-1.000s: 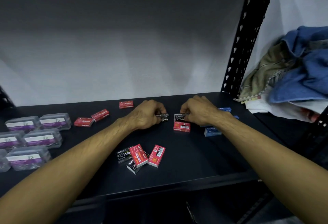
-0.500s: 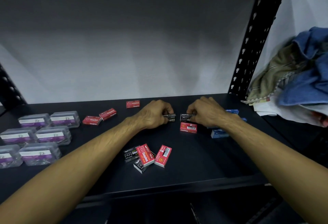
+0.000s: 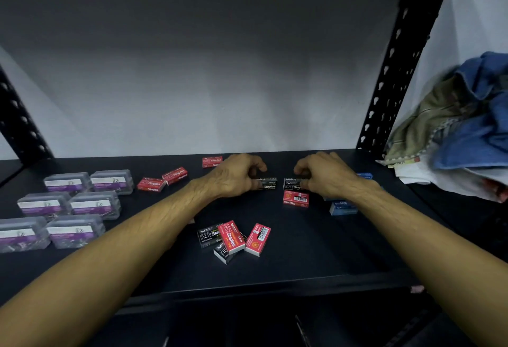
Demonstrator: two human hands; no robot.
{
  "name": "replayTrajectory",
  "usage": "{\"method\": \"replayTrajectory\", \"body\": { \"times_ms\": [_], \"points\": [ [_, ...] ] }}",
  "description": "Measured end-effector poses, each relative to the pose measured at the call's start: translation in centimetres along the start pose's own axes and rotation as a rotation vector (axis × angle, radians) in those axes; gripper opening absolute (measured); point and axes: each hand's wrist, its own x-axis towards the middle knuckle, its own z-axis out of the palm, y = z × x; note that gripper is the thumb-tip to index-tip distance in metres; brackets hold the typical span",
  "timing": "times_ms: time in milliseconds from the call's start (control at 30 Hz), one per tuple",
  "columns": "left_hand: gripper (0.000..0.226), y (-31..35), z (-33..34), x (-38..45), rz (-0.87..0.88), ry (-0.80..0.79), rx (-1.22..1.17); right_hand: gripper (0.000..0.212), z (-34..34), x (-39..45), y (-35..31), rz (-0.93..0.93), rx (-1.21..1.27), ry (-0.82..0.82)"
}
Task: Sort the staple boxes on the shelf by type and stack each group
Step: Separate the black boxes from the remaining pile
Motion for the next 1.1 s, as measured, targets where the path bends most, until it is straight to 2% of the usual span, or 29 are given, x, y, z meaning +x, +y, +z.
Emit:
{"method": "replayTrajectory", "body": {
  "times_ms": [267, 500, 733, 900, 1100],
  "points": [
    [0.037, -1.2, -2.0, -3.0, -0.029, 0.075, -0.007, 0.033, -1.6, -1.6, -2.1, -0.040, -0.031, 0.085],
    [0.030, -3.8, -4.4, -7.2, -0.089, 0.100, 0.029, 0.024, -1.9, -2.0, -6.9, -0.139, 0.014, 0.119],
    [0.030, -6.3, -6.1, -11.9, -0.151, 0.092, 0.097, 0.023, -0.7, -1.4, -14.3, -0.256, 0.108, 0.051],
    [0.029, -7.2, -6.3, -14.7, -0.195, 0.068, 0.106, 0.022, 0.8, -0.6, -18.6, -0.269, 0.187, -0.027],
    [0.031, -6.7, -5.3, -16.6, -0.205, 0.020, 0.089, 0.040, 2.4, 0.6, -21.5, -0.180, 0.262, -0.110]
  ]
}}
